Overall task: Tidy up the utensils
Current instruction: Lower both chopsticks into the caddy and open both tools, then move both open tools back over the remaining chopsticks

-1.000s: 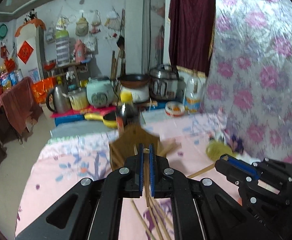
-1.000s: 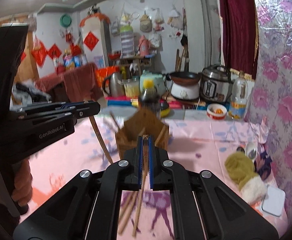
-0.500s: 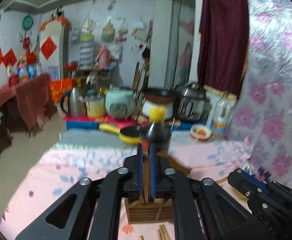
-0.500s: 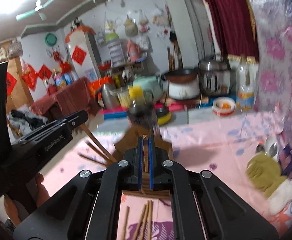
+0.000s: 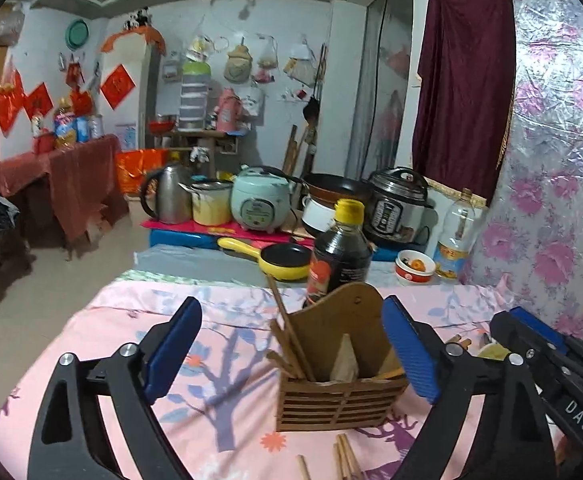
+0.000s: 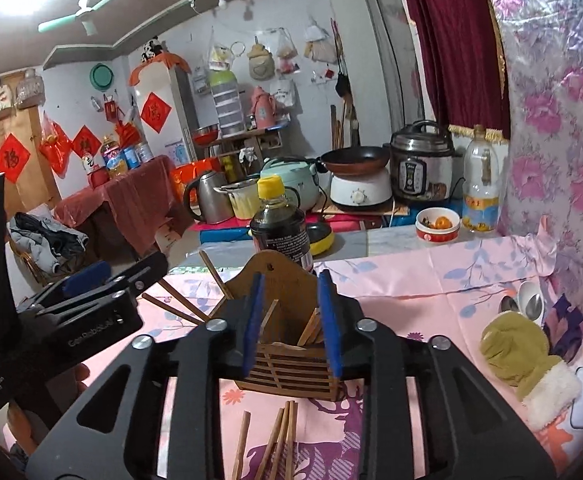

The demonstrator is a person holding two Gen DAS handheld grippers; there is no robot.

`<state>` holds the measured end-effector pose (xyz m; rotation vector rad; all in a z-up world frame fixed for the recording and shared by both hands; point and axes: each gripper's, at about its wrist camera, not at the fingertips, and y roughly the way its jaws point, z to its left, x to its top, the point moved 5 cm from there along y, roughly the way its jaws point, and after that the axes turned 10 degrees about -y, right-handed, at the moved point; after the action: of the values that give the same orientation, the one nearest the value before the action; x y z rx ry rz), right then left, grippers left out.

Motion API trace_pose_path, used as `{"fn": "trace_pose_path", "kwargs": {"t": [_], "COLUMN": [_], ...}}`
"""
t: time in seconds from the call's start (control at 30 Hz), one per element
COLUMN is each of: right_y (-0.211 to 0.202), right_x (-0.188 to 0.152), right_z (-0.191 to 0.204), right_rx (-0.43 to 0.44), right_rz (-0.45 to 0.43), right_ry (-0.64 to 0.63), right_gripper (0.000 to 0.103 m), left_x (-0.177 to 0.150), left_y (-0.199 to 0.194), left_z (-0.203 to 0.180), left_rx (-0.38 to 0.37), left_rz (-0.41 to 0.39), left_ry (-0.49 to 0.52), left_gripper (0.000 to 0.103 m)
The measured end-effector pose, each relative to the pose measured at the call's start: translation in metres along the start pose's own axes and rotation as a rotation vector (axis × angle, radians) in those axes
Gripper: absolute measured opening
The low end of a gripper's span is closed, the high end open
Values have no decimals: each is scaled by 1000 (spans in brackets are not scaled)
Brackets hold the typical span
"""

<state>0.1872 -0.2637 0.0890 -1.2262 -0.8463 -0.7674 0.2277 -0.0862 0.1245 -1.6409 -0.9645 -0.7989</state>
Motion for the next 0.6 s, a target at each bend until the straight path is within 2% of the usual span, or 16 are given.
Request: {"fn": "trace_pose_path", "kwargs": {"t": [0.1, 0.23, 0.37, 0.47, 0.57, 0.6], "right_y": [-7, -18, -29, -37, -41, -46], "right_x": [2, 1, -5, -11, -23, -37], "right_z": [-7, -12, -14, -11, -4, 0], "right_rx": [-19, -32, -52, -56, -39, -32], "right_rz": [-11, -19, -13, -8, 16, 17], "right_ry": [18, 44, 45, 43, 40, 22], "right_gripper": [47, 61, 70, 75, 78, 81], "left_x": [0, -5, -18, -43, -70, -76], "left_y": [-10, -17, -22, -33, -37, -37], "left_z": [2, 4, 10, 27, 44, 48], "left_rx": [18, 41, 55, 105, 131, 133], "left_rz": [-13, 1, 24, 12, 52, 68], "left_ry": [8, 5, 10, 35, 41, 35], "left_gripper": [97, 97, 97, 97, 97, 97]}}
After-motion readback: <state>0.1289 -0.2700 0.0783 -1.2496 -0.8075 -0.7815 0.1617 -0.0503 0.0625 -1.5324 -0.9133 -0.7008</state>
